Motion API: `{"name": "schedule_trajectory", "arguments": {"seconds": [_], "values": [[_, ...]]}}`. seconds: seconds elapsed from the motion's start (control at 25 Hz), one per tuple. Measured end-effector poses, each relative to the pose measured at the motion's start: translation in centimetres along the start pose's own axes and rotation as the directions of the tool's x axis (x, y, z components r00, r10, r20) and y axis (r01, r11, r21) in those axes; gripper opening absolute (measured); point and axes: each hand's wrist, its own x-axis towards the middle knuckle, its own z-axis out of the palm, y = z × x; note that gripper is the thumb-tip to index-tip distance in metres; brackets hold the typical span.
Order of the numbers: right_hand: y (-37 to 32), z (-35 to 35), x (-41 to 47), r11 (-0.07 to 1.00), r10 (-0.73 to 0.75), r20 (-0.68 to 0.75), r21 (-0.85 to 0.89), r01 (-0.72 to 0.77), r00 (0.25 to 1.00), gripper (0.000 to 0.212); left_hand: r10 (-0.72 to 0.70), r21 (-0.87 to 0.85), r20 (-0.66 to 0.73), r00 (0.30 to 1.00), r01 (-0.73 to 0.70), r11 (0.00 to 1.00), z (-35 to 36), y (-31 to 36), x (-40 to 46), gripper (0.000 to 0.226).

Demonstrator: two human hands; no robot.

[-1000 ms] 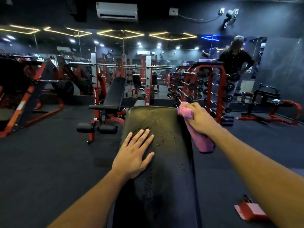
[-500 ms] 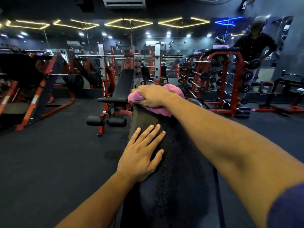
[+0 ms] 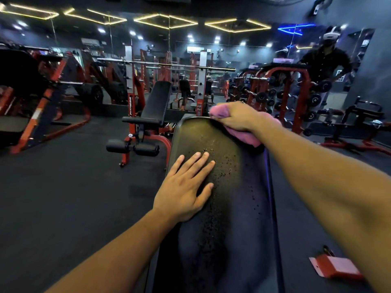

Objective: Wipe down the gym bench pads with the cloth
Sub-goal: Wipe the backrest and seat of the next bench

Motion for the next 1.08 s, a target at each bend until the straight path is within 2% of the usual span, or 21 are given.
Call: {"name": "schedule_trajectory", "arguments": {"seconds": [0.08,0.2,0.28,0.4,0.52,0.6,0.8,0.96,1.08], "values": [[-4.4,0.8,3.1,0.999,0.034,-0.001,-0.029,-0.034,0.999,0.022,0.0,-0.012,-0.01,1.0,0.0,1.0,0.0,-0.1,0.2,0.058],[-9.1,2.2,4.5,0.996,-0.073,-0.019,-0.058,0.072,0.997,0.04,-0.004,-0.02,-0.017,1.0,0.004,1.0,-0.1,0.0,0.1,0.057],[-7.1,1.8,3.5,0.997,-0.074,-0.027,0.026,0.075,0.997,0.042,0.003,-0.013,-0.007,1.0,-0.003,1.0,-0.1,-0.1,-0.1,0.058],[-0.1,1.1,-0.3,0.988,0.115,-0.022,0.106,-0.113,0.993,0.041,0.007,-0.008,-0.004,1.0,-0.007,1.0,0.0,-0.2,0.0,0.058],[4.6,1.4,-5.1,0.956,0.214,-0.062,0.221,-0.195,0.975,0.038,0.006,-0.011,-0.005,1.0,-0.006,1.0,0.1,-0.2,-0.1,0.058],[5.8,1.9,-5.6,0.943,0.252,-0.046,0.238,-0.234,0.967,0.036,0.008,-0.011,-0.023,1.0,-0.008,1.0,0.2,-0.1,0.0,0.058],[-0.2,1.1,1.6,0.981,0.191,0.0,0.014,-0.191,0.981,0.054,0.012,-0.025,-0.032,0.999,-0.013,1.0,0.2,-0.1,-0.1,0.057],[-6.7,2.3,5.6,0.998,0.042,-0.023,0.045,-0.041,0.999,0.027,0.027,-0.086,-0.112,0.993,-0.037,0.996,0.3,-0.3,-0.6,0.055],[-6.4,2.3,6.1,0.995,-0.013,-0.045,0.1,0.017,0.999,0.028,0.032,-0.055,-0.084,0.996,-0.037,0.998,0.2,-0.3,-0.4,0.056]]}}
